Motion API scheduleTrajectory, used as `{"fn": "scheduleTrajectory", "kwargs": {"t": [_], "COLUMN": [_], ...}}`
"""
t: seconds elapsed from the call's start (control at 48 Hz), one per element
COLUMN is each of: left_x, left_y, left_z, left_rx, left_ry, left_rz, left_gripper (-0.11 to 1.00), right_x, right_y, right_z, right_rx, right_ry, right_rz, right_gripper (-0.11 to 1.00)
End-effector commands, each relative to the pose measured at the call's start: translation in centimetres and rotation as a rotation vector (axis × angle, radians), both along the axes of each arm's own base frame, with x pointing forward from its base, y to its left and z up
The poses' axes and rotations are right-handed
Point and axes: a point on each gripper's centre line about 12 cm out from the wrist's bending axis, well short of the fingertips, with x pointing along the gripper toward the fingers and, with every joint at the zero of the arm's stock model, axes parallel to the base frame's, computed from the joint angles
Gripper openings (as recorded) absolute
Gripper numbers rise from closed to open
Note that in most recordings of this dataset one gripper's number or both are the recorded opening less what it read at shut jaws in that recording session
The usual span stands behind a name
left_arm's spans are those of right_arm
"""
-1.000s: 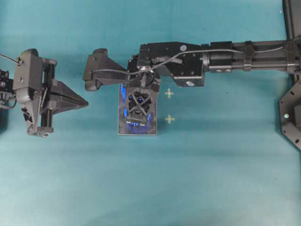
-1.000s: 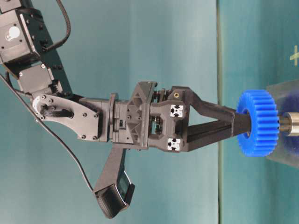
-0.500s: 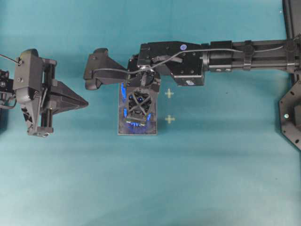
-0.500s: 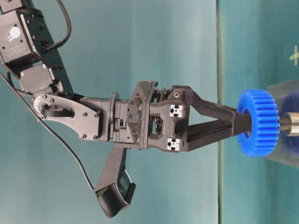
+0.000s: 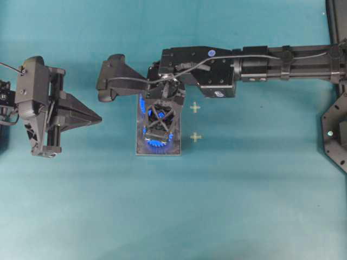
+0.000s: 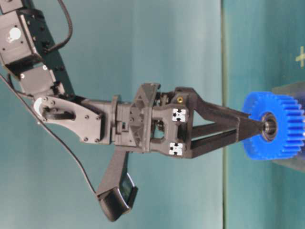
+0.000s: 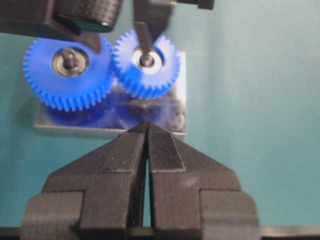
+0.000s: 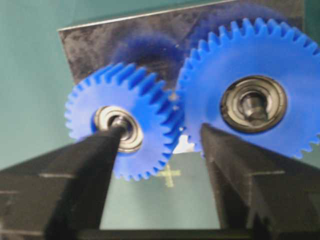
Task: Fit the small gear onto the shaft.
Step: 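Lower the small gear onto the shaft, meshing with the large gear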
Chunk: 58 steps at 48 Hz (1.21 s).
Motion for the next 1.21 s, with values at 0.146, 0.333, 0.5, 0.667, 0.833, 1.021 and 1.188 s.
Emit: {"fn": "scheduleTrajectory", "kwargs": {"t": [0.146, 0.333, 0.5, 0.667, 0.833, 1.021, 1.188], "left_x": [0.2, 0.3, 0.3, 0.3, 0.3, 0.3, 0.3], "left_y": [0.0, 0.0, 0.0, 0.0, 0.0, 0.0, 0.0], "left_z": [0.8, 0.8, 0.8, 0.8, 0.9, 0.7, 0.7], "left_rx": [0.002, 0.002, 0.002, 0.001, -0.002, 0.0, 0.001], "left_ry": [-0.031, -0.031, -0.029, -0.029, -0.031, -0.026, -0.026], "left_rz": [-0.003, -0.003, -0.003, -0.002, -0.001, -0.002, -0.002], "left_gripper": [0.0, 0.0, 0.0, 0.0, 0.0, 0.0, 0.0], "right_x": [0.1, -0.1, 0.0, -0.3, -1.2, -1.3, -1.0], "right_y": [-0.2, -0.5, -1.0, -0.8, 0.0, 0.1, -0.3], "right_z": [1.8, 1.9, 1.2, 0.6, 0.2, 1.9, 3.8], "right_rx": [-0.01, -0.025, -0.025, -0.016, -0.007, -0.011, -0.02], "right_ry": [-0.036, -0.029, -0.018, 0.003, 0.033, -0.031, -0.088], "right_rz": [-0.008, -0.007, -0.016, -0.018, -0.035, -0.051, -0.061], "right_gripper": [0.66, 0.5, 0.22, 0.22, 0.22, 0.22, 0.22]}}
